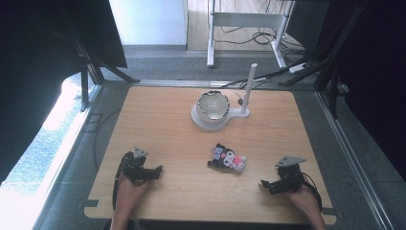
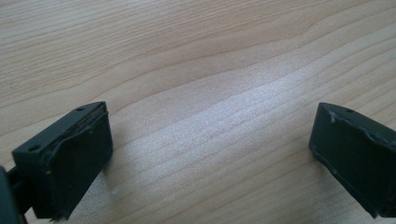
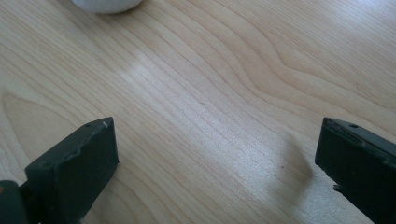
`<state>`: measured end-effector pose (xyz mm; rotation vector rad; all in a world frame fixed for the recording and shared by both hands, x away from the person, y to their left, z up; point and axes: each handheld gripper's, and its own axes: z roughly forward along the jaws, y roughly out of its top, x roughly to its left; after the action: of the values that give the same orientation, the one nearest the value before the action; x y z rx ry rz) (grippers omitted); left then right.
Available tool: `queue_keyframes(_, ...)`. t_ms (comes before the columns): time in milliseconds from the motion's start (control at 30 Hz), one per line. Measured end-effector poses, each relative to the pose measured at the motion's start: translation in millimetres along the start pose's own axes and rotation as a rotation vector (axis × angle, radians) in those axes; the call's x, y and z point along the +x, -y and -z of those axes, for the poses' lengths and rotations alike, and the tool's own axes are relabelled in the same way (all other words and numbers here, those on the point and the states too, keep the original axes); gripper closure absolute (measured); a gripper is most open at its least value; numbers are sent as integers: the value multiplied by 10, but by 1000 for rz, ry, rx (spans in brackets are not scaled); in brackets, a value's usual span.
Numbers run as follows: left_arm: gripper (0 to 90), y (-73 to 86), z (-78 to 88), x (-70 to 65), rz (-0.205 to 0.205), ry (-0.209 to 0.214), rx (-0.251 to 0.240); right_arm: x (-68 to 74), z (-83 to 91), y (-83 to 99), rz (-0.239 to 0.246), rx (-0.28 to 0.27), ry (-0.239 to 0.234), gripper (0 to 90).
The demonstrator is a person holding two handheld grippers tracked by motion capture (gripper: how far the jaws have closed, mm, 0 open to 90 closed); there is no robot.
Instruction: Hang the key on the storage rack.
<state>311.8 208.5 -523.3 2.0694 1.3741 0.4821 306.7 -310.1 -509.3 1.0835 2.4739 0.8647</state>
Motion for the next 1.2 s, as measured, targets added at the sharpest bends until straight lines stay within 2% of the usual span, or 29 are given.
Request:
queue_keyframes(267, 0, 0, 0, 0, 0, 0, 0, 9, 33, -122, 14, 20, -39, 0)
queue_keyframes(400, 0, 0, 0, 0, 0, 0, 0, 35, 37, -223, 45, 44, -70, 0)
queue_keyframes(1067, 0, 0, 0, 0, 0, 0, 0, 143, -66, -653, 176, 149, -137, 29)
queue_keyframes(1200, 0, 0, 0, 0, 0, 0, 0, 174, -100, -718, 199, 169, -138, 34)
